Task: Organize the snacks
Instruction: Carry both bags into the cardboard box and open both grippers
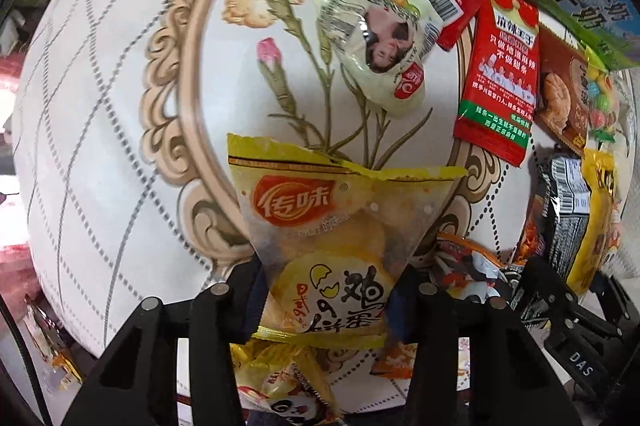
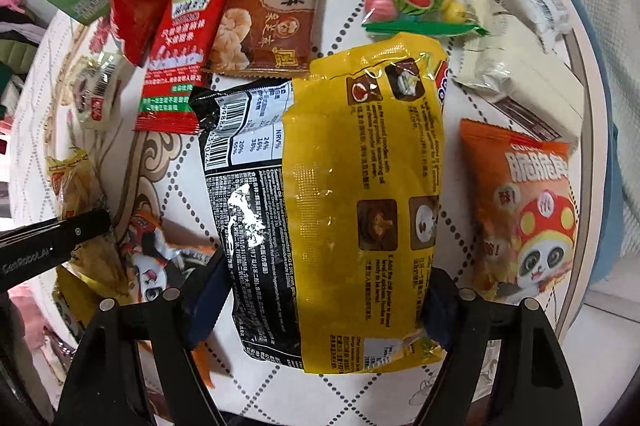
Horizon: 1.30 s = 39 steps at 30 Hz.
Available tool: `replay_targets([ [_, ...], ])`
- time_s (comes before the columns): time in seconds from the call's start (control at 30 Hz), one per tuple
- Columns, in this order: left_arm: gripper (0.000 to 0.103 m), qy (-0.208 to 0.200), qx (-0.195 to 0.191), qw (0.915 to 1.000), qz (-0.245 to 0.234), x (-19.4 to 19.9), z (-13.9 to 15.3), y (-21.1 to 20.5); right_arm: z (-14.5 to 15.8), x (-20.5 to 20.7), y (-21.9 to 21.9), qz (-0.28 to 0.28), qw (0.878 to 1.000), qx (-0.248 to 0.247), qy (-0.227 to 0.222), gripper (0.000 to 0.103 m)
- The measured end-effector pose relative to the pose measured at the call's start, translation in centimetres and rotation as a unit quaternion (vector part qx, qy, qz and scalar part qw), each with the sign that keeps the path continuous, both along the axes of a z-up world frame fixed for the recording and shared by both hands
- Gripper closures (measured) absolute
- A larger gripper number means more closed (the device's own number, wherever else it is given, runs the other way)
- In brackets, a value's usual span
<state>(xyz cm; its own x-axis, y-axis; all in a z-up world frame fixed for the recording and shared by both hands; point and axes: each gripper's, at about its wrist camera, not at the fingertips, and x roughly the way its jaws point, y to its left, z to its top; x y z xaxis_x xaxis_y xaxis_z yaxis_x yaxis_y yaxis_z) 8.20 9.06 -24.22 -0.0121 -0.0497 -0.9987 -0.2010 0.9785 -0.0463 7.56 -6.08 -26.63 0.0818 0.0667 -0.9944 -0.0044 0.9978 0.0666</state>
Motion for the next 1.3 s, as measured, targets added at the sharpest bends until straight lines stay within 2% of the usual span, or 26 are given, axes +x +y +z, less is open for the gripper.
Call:
replay_targets([
  [0.17,0.059,-0.013,-0.002,0.9999,0.009,-2.5,3.0,-0.2,3.0,-1.2,-1.7,0.003,0.999,0.044,-0.017,0.02],
  [0.3,0.059,-0.037,-0.015,0.9991,0.01,-4.2,6.7,-1.0,5.9,-1.6,-3.0,0.015,0.996,0.081,-0.03,0.02],
  [0.47,0.059,-0.082,-0.04,0.9958,0.008,-4.8,13.0,-2.2,12.5,-2.0,-4.9,0.032,0.989,0.133,-0.053,0.02],
  [0.57,0.059,-0.117,-0.057,0.9915,-0.003,-3.6,17.7,-3.4,16.0,-1.0,-6.2,0.031,0.984,0.16,-0.076,0.02],
  [0.67,0.059,-0.141,-0.084,0.9863,-0.015,0.2,21.8,-4.3,20.1,0.9,-7.9,0.029,0.978,0.181,-0.104,0.02],
  [0.73,0.059,-0.154,-0.098,0.983,-0.022,2.9,23.6,-4.9,22.9,2.9,-9.0,0.033,0.974,0.188,-0.126,0.02],
  [0.8,0.059,-0.165,-0.092,0.9815,-0.028,5.7,24.9,-6.0,24.4,5.2,-9.7,0.034,0.971,0.186,-0.146,0.02],
  [0.87,0.059,-0.172,-0.08,0.9812,-0.033,8.7,25.5,-6.5,25.8,8.5,-10.0,0.039,0.971,0.172,-0.163,0.02],
  [0.93,0.059,-0.171,-0.071,0.9821,-0.034,12.5,25.4,-6.9,25.4,12.0,-10.1,0.042,0.972,0.157,-0.167,0.02],
  [1.0,0.059,-0.16,-0.065,0.9845,-0.033,16.2,24.2,-6.9,23.7,15.2,-9.3,0.043,0.975,0.147,-0.161,0.02],
  [1.1,0.059,-0.125,-0.072,0.9893,-0.019,22.1,20.8,-6.2,20.9,19.7,-9.0,0.041,0.981,0.134,-0.132,0.02],
  [1.2,0.059,-0.09,-0.072,0.9933,-0.011,25.8,17.4,-5.8,17.4,24.6,-5.4,0.043,0.987,0.118,-0.105,0.02],
  [1.3,0.059,-0.062,-0.074,0.9953,-0.007,28.3,14.8,-5.6,14.9,28.4,-3.9,0.046,0.99,0.109,-0.081,0.02],
])
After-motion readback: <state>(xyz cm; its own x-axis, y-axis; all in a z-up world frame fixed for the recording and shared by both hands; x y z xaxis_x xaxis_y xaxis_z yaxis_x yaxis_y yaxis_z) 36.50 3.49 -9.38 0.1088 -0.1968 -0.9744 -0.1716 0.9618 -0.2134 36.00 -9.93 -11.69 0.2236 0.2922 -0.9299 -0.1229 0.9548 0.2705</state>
